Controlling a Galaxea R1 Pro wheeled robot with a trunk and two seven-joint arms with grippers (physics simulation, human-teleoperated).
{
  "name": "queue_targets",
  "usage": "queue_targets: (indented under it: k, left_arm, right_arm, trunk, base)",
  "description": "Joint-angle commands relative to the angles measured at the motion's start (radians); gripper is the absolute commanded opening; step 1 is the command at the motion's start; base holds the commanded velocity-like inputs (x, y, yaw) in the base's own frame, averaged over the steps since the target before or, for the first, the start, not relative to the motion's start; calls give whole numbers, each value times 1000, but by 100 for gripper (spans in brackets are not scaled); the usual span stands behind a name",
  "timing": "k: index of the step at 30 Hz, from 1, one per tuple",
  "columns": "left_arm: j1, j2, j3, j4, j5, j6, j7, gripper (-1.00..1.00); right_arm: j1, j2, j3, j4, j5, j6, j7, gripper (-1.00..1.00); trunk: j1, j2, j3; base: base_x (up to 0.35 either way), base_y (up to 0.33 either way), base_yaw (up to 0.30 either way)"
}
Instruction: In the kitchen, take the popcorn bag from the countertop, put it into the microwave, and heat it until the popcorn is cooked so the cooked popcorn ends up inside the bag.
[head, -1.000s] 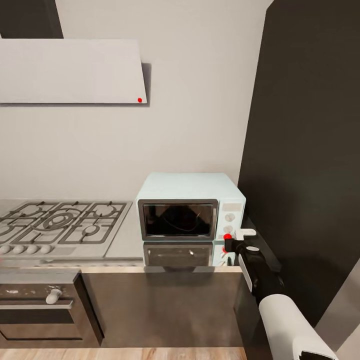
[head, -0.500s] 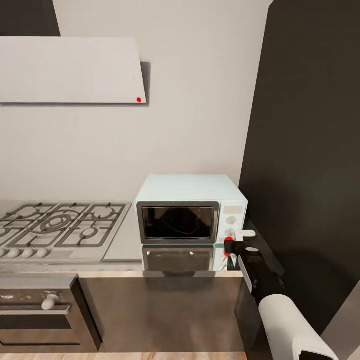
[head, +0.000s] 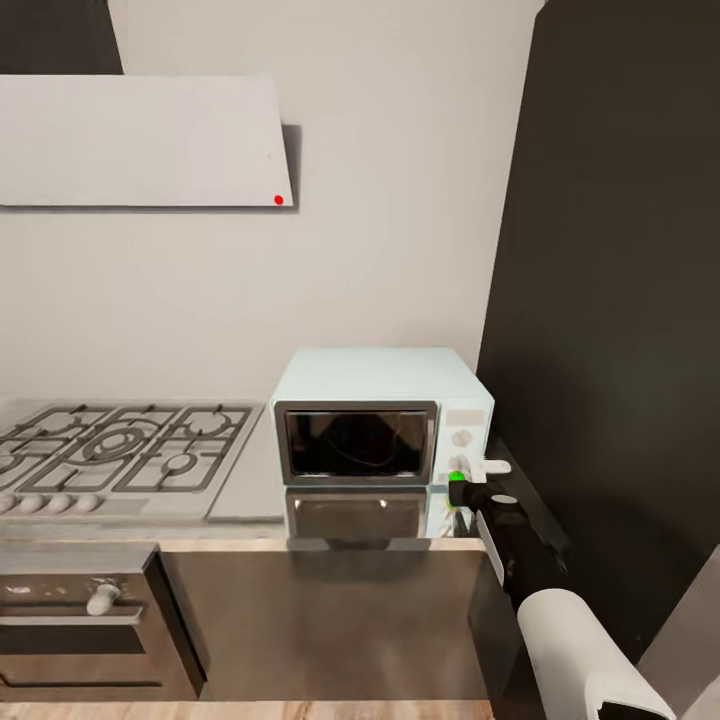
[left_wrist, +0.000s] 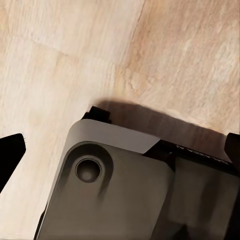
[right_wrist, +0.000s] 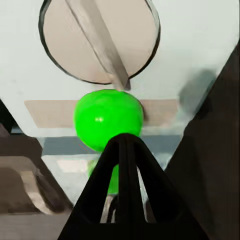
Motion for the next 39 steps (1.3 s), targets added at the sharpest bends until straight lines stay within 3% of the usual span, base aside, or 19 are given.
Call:
queue_targets:
  k: [1,11,15,16,17,21,24,27,36,39]
  left_arm:
    - [-1,0,-8,0,8,-3,3,100]
    - [-1,-2,-9,0,5,-3,3,100]
    - [-1,-4,-9,0,5,-3,3,100]
    - [-1,-5,-9,0,5,-3,3,100]
    - [-1,-5,-9,0,5,-3,3,100]
    - [-1,-5,-9,0,5,-2,3,100]
    - [-1,-4,-8,0,6,-2,2,100]
    - [-1,-3,-8,0,6,-3,2,100]
    - [-1,-3,-7,0,8,-2,3,100]
    - [-1,-3,-7,1,8,-2,3,100]
  right_arm:
    - [-1,1,-4,-2,9,5,4,-100]
    - [-1,2,0,-20,12,24,5,-100]
    - [0,12,2,-107,11,170,6,-100]
    - [-2,13,2,-193,11,265,6,-100]
    - [-2,14,2,-247,8,304,6,-100]
    - [-1,15,2,-328,0,379,8,-100]
    - [13,10,2,-239,5,379,5,-100]
    - [73,4,2,-80,9,350,0,-100]
    - [103,-3,0,609,42,-40,-10,-100]
    - [108,-42,-1,767,40,-162,-12,-100]
  trunk:
    - [-1,-1,-1]
    - [-1,-1,-1]
    - [-1,-1,-1]
    - [-1,-1,-1]
    - [-1,-1,-1]
    - [-1,-1,-1]
    - [-1,-1,-1]
    - [-1,-1,-1]
    - [-1,-1,-1]
    - [-1,-1,-1]
  base:
    - [-332,0,0]
    - [-329,14,0]
    - [-305,92,0]
    - [-305,96,0]
    - [-305,96,0]
    - [-303,68,0]
    - [-154,9,0]
    - [-27,2,0]
    - [-2,0,0]
    - [0,0,0]
